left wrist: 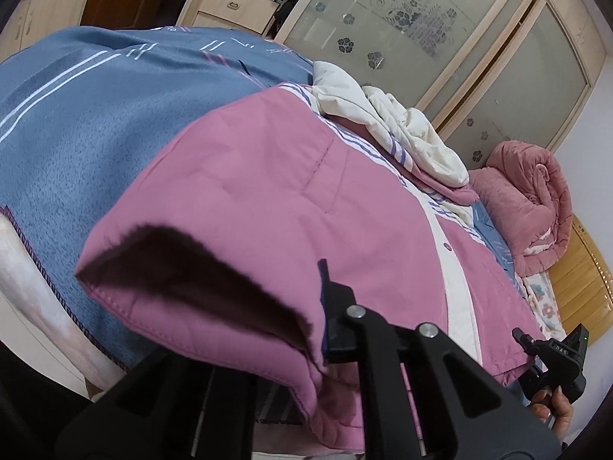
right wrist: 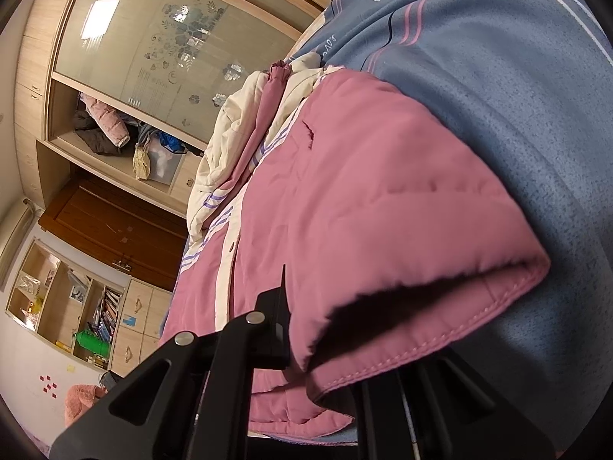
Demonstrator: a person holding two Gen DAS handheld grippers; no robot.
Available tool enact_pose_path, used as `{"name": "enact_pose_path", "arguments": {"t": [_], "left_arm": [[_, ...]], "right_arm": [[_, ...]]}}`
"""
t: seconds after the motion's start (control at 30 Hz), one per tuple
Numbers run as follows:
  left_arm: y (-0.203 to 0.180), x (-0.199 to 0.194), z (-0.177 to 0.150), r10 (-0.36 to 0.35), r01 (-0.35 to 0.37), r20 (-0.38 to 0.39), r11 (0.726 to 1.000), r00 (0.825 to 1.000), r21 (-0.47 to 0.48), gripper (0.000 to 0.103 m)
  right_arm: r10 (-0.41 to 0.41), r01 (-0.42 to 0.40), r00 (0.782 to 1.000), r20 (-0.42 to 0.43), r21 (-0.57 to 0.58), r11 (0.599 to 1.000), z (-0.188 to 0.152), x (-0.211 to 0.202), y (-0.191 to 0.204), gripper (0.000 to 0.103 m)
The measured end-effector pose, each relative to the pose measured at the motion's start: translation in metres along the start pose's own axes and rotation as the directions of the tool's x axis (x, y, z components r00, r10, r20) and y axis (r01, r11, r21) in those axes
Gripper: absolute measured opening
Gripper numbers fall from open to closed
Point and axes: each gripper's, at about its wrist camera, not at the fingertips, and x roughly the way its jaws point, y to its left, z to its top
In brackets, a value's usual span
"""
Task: Fold large clothes
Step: 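Lift the hem with both grippers and fold it over onto the hood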
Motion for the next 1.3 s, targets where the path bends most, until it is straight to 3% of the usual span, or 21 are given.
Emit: {"name": "enact_pose_path", "arguments": {"t": [0.2,0.33,0.5,0.63,0.77,0.83,0.93,1.03,1.13,1.23,1.3], "left_arm": [[0.007,-0.008,0.01,-0.113,0.113,-0.012,0.992,0.993,-0.049,0.008],[-0.002,-0.022,0.035,-0.206,0.207,0.024,0.977,0.978,-0.059,0.008],[-0.031,-0.027,0.1,-0.317,0.321,0.059,0.943,0.947,-0.092,0.008],[-0.059,-0.012,0.172,-0.362,0.37,0.083,0.922,0.929,-0.113,0.008],[-0.08,0.035,0.248,-0.374,0.384,0.099,0.916,0.922,-0.112,0.011],[-0.087,0.084,0.292,-0.386,0.391,0.066,0.911,0.92,-0.128,0.012],[-0.079,0.156,0.336,-0.352,0.353,0.036,0.92,0.935,-0.171,0.014],[-0.066,0.227,0.36,-0.293,0.29,0.006,0.942,0.956,-0.168,0.016],[-0.049,0.289,0.367,-0.237,0.222,-0.067,0.959,0.969,-0.179,0.029],[-0.028,0.332,0.363,-0.288,0.264,-0.086,0.939,0.954,-0.22,0.052],[-0.02,0.338,0.363,-0.347,0.332,-0.036,0.917,0.937,-0.22,0.087]], "right_arm": [[0.079,-0.079,0.997,0.012,0.029,0.996,0.005,-0.002,0.0,0.009],[0.224,-0.225,0.974,0.019,0.112,0.968,0.019,-0.003,0.005,0.008],[0.362,-0.366,0.931,0.054,0.121,0.923,0.067,-0.001,0.044,0.008],[0.422,-0.43,0.901,0.096,0.075,0.9,0.136,0.01,0.097,0.008],[0.416,-0.425,0.901,0.121,0.059,0.903,0.213,0.056,0.139,0.008],[0.395,-0.407,0.91,0.125,0.09,0.909,0.251,0.094,0.148,0.008],[0.351,-0.365,0.928,0.121,0.12,0.923,0.303,0.16,0.153,0.008],[0.295,-0.313,0.948,0.122,0.168,0.935,0.333,0.22,0.137,0.009],[0.251,-0.274,0.96,0.122,0.232,0.934,0.351,0.274,0.105,0.015],[0.234,-0.256,0.966,0.114,0.264,0.93,0.354,0.306,0.075,0.034],[0.253,-0.278,0.959,0.126,0.268,0.922,0.357,0.314,0.067,0.066]]}}
